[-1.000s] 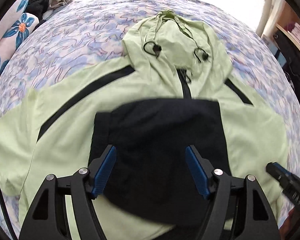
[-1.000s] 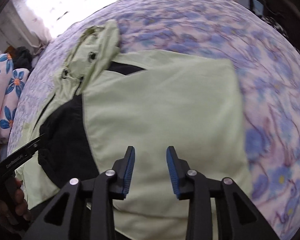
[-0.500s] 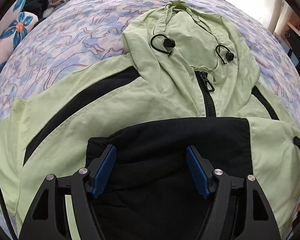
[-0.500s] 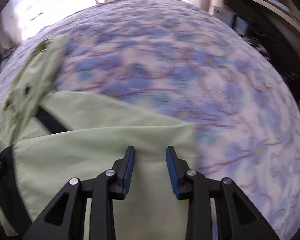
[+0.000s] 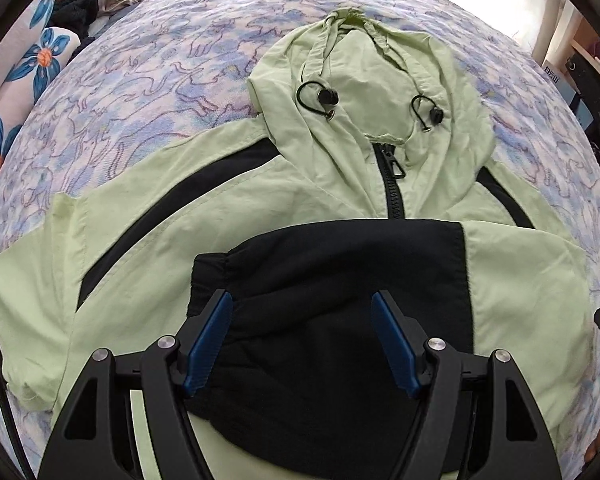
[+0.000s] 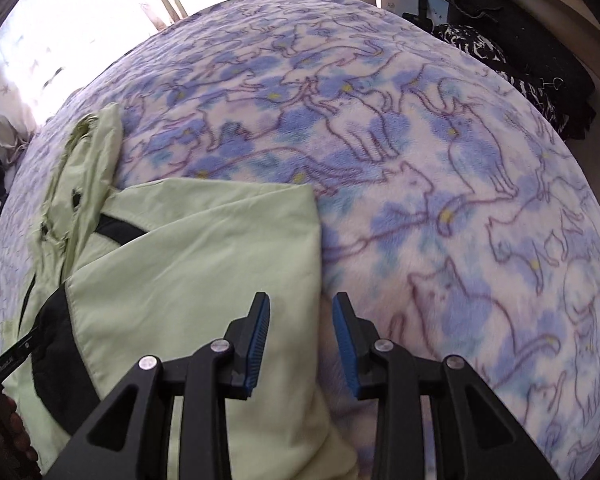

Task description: Fold large clothes

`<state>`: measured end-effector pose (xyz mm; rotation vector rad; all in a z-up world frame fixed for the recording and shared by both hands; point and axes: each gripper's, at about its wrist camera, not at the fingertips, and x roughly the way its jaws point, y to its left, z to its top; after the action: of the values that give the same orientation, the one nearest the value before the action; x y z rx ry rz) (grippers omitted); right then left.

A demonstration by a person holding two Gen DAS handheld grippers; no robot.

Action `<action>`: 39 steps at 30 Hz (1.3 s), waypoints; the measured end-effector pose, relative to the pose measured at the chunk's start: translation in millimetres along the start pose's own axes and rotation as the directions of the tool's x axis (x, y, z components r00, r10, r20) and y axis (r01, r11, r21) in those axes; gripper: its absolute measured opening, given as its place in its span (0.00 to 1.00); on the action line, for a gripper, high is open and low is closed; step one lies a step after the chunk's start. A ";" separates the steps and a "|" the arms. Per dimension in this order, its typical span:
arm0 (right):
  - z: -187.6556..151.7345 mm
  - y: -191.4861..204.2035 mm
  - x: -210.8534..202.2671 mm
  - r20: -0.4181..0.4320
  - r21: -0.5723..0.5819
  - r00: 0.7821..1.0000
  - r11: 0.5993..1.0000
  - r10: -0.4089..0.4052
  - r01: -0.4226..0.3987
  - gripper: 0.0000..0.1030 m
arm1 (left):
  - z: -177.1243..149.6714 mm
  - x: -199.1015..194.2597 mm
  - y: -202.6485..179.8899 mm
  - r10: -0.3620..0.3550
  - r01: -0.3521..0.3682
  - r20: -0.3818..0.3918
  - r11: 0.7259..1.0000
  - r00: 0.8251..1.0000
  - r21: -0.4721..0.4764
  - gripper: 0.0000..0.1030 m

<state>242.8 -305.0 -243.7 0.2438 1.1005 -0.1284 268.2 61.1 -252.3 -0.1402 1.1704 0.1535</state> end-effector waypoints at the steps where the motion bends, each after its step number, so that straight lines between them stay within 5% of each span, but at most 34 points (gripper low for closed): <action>1: -2.4 2.4 -5.4 -0.002 0.002 1.000 1.000 0.009 -0.009 0.31 | -0.9 -4.8 0.6 -0.005 0.005 0.001 1.000 1.000 -0.002 0.68; 15: -18.8 32.6 -60.1 -0.060 -0.030 0.995 0.996 0.086 -0.088 0.32 | -26.1 -79.5 -7.2 -0.070 0.070 -0.011 0.998 0.997 0.003 0.69; 39: -45.5 58.7 -143.8 -0.119 -0.136 0.984 0.979 0.134 -0.150 0.32 | -76.4 -187.0 16.8 -0.064 0.064 0.013 0.996 0.998 -0.056 0.69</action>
<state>151.9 -239.1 -127.1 0.2006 1.1919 0.0932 124.5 54.4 -109.4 -0.2258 1.1496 0.1303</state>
